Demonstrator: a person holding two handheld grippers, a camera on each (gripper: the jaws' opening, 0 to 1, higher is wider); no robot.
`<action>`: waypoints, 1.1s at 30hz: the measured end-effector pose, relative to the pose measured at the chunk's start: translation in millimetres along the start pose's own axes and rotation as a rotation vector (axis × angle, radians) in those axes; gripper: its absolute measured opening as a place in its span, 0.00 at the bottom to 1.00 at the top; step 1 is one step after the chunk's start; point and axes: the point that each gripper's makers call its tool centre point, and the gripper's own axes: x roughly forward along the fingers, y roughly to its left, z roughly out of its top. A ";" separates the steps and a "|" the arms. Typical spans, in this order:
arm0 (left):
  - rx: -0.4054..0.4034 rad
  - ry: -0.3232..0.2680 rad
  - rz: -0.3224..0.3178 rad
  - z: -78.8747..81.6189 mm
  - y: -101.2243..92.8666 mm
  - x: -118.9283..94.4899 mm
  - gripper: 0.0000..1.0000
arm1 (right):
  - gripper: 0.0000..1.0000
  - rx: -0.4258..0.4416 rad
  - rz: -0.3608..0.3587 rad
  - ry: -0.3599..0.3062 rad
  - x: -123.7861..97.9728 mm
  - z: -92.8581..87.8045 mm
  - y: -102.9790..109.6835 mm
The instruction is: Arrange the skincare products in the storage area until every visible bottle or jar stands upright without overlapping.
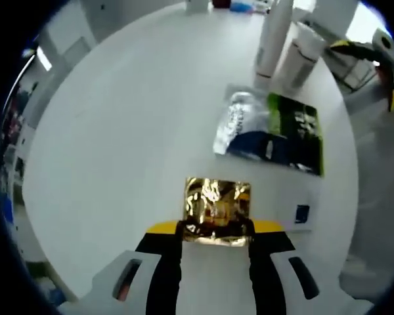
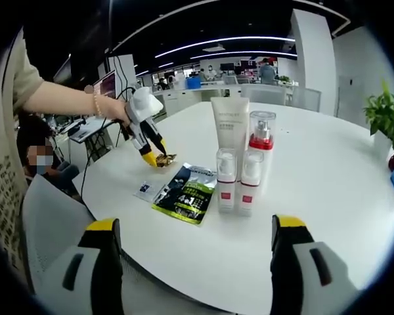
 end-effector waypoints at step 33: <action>0.077 0.032 -0.020 9.9 -20.1 19.2 0.36 | 0.95 0.006 -0.004 -0.002 0.1 0.1 -1.1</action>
